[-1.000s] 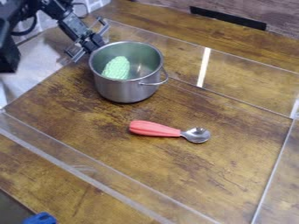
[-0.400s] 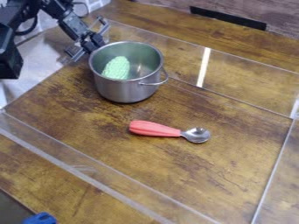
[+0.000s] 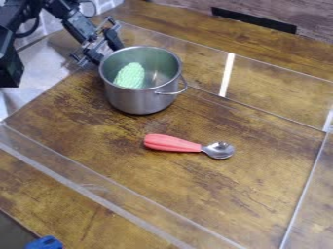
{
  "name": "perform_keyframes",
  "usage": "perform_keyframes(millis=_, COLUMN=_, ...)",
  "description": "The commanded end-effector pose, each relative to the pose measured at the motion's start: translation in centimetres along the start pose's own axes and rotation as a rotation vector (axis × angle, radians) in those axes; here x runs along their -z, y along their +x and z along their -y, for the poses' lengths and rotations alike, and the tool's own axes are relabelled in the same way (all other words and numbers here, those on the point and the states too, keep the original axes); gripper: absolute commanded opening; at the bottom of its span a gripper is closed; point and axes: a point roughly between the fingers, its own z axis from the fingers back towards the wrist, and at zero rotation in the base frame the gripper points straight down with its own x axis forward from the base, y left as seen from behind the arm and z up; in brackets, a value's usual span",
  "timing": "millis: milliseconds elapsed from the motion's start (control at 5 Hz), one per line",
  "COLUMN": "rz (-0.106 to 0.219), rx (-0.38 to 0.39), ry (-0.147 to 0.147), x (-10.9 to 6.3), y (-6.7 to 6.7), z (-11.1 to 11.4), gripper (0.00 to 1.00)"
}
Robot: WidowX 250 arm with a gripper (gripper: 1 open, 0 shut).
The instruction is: Put the green object in the silver pot
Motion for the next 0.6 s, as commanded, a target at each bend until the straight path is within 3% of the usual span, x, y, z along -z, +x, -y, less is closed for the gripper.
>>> perform_keyframes(millis=0, rz=0.001, rx=-0.047, ry=-0.113, x=-5.42, y=3.48, z=-0.72, gripper=1.00)
perform_keyframes(millis=200, rz=-0.014, rx=-0.048, ry=-0.114, x=-5.64, y=3.98, z=-1.29, gripper=1.00)
perform_keyframes(millis=400, rz=-0.013, rx=-0.074, ry=-0.134, x=-5.55, y=3.26, z=-0.66, gripper=1.00)
